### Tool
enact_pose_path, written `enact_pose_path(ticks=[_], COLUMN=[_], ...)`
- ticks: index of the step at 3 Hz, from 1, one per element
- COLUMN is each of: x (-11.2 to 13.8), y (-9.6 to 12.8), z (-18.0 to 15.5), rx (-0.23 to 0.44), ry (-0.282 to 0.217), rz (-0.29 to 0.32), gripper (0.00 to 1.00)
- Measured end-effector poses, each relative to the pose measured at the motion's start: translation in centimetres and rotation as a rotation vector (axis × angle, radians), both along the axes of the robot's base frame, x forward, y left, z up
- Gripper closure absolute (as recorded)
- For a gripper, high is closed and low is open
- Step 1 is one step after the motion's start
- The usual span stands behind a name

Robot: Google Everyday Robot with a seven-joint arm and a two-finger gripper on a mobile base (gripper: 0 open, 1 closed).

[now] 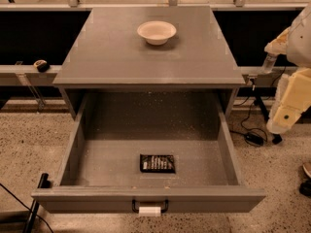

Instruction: Pick rxbar chocolate from top drawer and place on counter

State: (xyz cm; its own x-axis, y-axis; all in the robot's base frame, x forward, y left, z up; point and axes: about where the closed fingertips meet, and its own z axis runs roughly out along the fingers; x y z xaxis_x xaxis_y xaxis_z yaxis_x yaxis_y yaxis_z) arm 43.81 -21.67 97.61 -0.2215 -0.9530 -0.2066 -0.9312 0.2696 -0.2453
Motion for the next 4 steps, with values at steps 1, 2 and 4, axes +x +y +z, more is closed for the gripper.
enact_pose_path(ticks=[1, 2, 4], x=[0.0, -0.4, -2.3], y=[0.0, 0.6, 4.2], z=[0.0, -2.2, -9.7], rx=[0.0, -0.02, -0.067], ry=[0.0, 0.012, 0.014], rz=[0.0, 0.02, 0.181], gripper=[0.0, 0.0, 0.0])
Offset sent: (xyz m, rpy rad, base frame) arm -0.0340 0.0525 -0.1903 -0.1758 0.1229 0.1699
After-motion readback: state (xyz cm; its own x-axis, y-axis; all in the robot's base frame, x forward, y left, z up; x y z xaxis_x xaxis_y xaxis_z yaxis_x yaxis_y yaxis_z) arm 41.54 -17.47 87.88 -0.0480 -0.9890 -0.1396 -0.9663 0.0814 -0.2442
